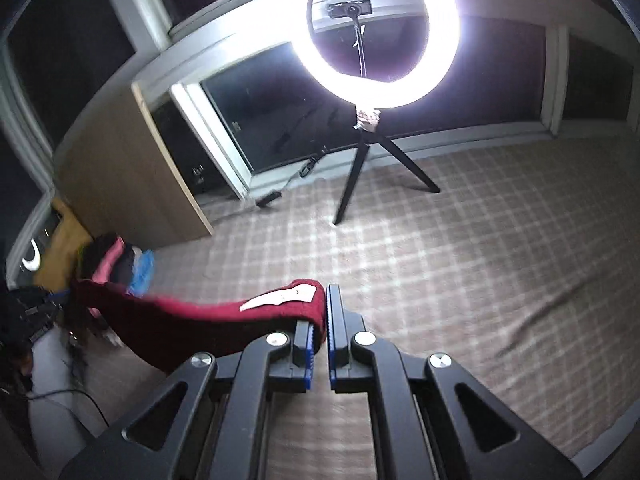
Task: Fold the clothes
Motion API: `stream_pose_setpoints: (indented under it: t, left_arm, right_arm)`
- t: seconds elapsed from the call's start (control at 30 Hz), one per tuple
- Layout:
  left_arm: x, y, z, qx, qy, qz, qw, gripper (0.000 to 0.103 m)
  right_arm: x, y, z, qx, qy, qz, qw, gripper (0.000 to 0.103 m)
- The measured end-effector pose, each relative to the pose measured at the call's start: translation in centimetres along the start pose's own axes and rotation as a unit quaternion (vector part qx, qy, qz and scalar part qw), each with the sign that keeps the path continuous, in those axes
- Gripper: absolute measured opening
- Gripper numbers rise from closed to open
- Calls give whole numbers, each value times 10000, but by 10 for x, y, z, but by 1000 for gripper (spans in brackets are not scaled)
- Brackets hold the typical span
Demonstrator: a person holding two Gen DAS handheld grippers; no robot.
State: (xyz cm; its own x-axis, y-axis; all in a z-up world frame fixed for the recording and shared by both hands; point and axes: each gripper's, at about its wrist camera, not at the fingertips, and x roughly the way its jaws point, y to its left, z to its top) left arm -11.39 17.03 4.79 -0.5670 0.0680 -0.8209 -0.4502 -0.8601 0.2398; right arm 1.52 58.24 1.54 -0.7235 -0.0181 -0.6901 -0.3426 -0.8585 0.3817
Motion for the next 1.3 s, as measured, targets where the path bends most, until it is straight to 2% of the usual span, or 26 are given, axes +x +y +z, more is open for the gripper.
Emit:
stream_pose_setpoints:
  t: [0.07, 0.17, 0.23, 0.3, 0.37, 0.4, 0.47, 0.53, 0.57, 0.63, 0.73, 0.83, 0.93, 0.97, 1.03, 1.17, 1.3]
  left_arm:
    - [-11, 1, -5, 189, -62, -36, 9998, 2]
    - [-4, -21, -39, 606, 148, -155, 9979, 2]
    - [14, -44, -73, 892, 431, -367, 9944, 2]
    - [47, -72, -112, 1040, 883, -731, 9879, 2]
    - [86, -104, -153, 1265, 1387, -1097, 9761, 2]
    - [101, -115, -166, 1284, 1548, -1225, 9719, 2]
    - [120, -128, -181, 1233, 1724, -1423, 9669, 2]
    - [129, -133, -187, 1154, 1730, -1572, 9654, 2]
    - [130, -134, -188, 1106, 1706, -1648, 9651, 2]
    - [129, -131, -189, 1023, 1669, -1803, 9639, 2]
    - [127, -125, -192, 996, 1646, -1856, 9636, 3]
    - [122, -120, -197, 975, 1564, -1947, 9634, 6]
    - [115, -116, -203, 905, 1454, -1999, 9647, 8]
    - [113, -115, -205, 871, 1434, -2004, 9652, 8]
    - [111, -113, -209, 782, 1421, -2031, 9656, 8]
    - [111, -104, -205, 567, 1435, -2038, 9668, 8]
    - [112, -98, -202, 363, 1415, -2136, 9659, 10]
  right_arm:
    - [-6, 7, -1, 28, -150, -41, 9999, 5]
    - [-4, 5, -35, 57, -19, -210, 9998, 5]
    - [10, -5, -73, 198, 310, -400, 9985, 5]
    - [33, -23, -118, 461, 785, -648, 9937, 5]
    - [59, -45, -163, 822, 1337, -813, 9843, 5]
    - [69, -54, -181, 993, 1579, -874, 9786, 5]
    - [76, -57, -200, 905, 1794, -1020, 9743, 5]
    - [80, -57, -215, 739, 1958, -1169, 9708, 9]
    - [77, -54, -217, 578, 1973, -1284, 9702, 12]
    - [66, -46, -216, 187, 1939, -1546, 9686, 30]
    - [44, -40, -213, -141, 1802, -1804, 9669, 35]
    - [24, -27, -209, -259, 1609, -1459, 9758, 35]
    - [33, -6, -214, -580, 1722, -1019, 9781, 35]
    - [39, -1, -216, -737, 1754, -1024, 9764, 35]
    - [54, 9, -221, -1225, 1780, -1180, 9692, 35]
    - [69, 13, -227, -2187, 1884, -1506, 9455, 35]
    - [80, 15, -225, -2626, 2150, -1291, 9318, 35]
